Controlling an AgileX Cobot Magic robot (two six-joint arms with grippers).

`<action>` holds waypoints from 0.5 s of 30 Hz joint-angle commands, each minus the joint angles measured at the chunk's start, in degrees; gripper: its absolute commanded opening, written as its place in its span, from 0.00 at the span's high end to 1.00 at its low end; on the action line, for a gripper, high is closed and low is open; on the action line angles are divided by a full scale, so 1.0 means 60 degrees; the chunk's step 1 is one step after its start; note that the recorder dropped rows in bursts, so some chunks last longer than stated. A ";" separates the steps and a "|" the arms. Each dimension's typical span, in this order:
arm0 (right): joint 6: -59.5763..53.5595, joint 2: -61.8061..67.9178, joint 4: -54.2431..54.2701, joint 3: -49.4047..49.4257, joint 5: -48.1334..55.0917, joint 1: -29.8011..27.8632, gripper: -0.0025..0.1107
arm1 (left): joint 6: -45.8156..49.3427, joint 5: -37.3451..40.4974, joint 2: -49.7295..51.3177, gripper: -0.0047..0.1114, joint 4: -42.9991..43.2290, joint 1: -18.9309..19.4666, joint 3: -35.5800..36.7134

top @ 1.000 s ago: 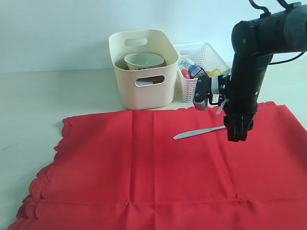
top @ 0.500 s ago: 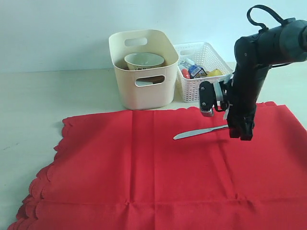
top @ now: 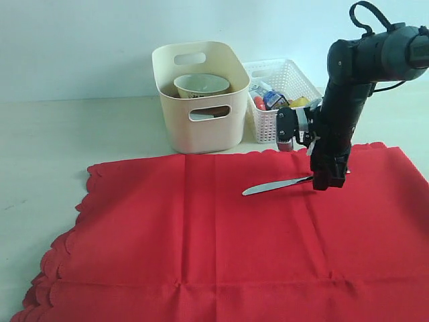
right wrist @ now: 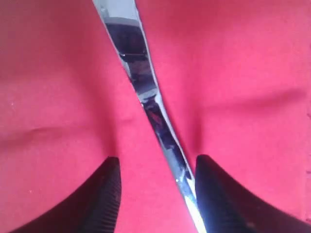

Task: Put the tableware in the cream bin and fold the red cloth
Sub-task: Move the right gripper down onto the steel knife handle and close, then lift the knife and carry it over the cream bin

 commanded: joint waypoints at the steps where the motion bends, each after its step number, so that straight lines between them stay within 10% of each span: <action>1: -0.0100 0.0346 0.0047 -0.0325 0.0042 -0.0035 0.57 | -0.0020 -0.0072 -0.0054 0.96 0.0016 -0.0007 0.0035; 4: -0.0185 0.0493 -0.0022 -0.0326 -0.0147 -0.0035 0.61 | -0.0020 -0.0072 -0.0054 0.96 0.0016 -0.0007 0.0035; 8: -0.0336 0.0500 -0.0360 -0.0326 -0.0190 -0.0035 0.96 | -0.0020 -0.0072 -0.0054 0.96 0.0016 -0.0007 0.0035; 15: 0.0445 -0.0110 0.0006 -0.0326 0.0545 -0.0014 0.98 | -0.0020 -0.0072 -0.0054 0.96 0.0016 -0.0007 0.0035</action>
